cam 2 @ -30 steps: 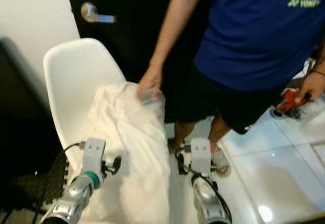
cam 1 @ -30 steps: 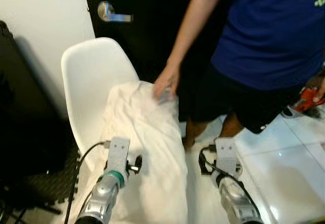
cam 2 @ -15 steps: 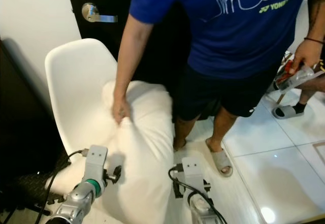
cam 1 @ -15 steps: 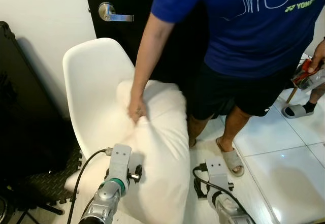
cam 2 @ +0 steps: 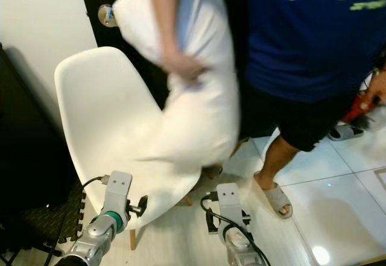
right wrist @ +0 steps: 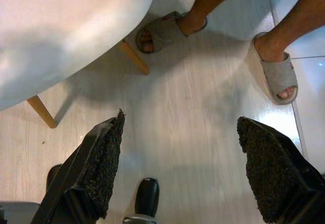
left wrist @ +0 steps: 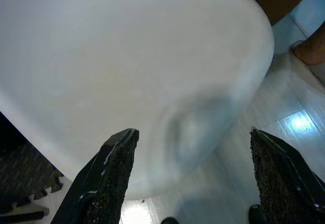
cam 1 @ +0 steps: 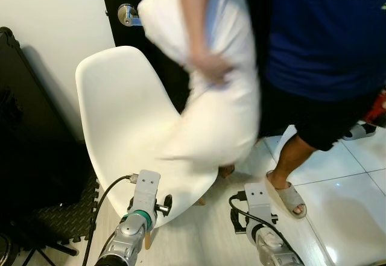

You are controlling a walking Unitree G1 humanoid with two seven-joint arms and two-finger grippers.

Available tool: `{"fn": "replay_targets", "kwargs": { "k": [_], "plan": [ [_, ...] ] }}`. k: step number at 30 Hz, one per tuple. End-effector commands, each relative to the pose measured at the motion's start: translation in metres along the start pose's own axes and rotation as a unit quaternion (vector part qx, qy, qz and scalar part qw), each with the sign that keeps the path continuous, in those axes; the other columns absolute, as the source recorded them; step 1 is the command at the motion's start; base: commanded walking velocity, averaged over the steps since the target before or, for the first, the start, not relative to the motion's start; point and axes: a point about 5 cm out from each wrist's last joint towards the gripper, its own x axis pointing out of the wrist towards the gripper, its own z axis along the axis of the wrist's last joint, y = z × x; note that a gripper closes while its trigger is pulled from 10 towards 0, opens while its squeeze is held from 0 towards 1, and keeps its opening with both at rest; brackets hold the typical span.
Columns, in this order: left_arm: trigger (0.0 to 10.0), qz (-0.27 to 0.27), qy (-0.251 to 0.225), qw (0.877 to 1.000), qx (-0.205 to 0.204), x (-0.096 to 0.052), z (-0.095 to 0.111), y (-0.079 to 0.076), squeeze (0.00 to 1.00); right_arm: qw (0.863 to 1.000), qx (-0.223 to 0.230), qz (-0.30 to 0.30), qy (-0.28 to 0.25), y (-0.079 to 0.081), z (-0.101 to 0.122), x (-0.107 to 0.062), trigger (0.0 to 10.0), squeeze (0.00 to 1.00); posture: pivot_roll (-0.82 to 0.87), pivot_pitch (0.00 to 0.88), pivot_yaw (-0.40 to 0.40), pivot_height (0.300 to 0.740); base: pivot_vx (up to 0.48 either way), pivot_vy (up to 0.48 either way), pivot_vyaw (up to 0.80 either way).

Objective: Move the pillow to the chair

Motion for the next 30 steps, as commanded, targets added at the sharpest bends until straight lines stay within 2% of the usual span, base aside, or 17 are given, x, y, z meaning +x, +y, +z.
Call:
{"fn": "replay_targets", "kwargs": {
  "k": [1, 9, 13, 19, 30],
  "plan": [
    [10.0, 0.007, 0.008, 1.0, 0.003, -0.001, -0.004, 0.004, 0.0, 1.0, -0.002, 0.0, -0.002, 0.003, 0.0, 0.0, 10.0, 0.0, 0.01, 0.0, 0.056, 0.74, 0.0, 0.0, 0.0],
    [10.0, 0.03, -0.013, 0.999, 0.024, 0.001, 0.007, 0.022, 0.0, 1.0, 0.02, 0.01, -0.007, 0.013, 0.006, 0.003, 10.0, 0.0, 0.08, 0.0, -0.004, 0.74, 0.0, 0.0, 0.0],
    [10.0, 0.039, -0.02, 0.999, 0.023, 0.002, 0.011, 0.027, 0.0, 1.0, 0.02, 0.014, -0.01, 0.015, 0.008, 0.004, 10.0, 0.0, 0.09, 0.0, -0.009, 0.74, 0.0, 0.0, 0.0],
    [10.0, 0.043, -0.016, 0.999, 0.024, 0.002, 0.009, 0.029, 0.0, 1.0, 0.024, 0.007, -0.011, 0.013, 0.01, 0.004, 10.0, 0.0, 0.08, 0.0, 0.004, 0.74, 0.0, 0.0, 0.0],
    [10.0, 0.032, -0.017, 0.999, 0.019, 0.004, 0.011, 0.022, 0.0, 0.999, 0.039, -0.016, -0.026, 0.004, 0.011, 0.004, 10.0, 0.0, 0.04, 0.0, 0.037, 0.74, 0.0, 0.0, 0.0]
  ]
}}
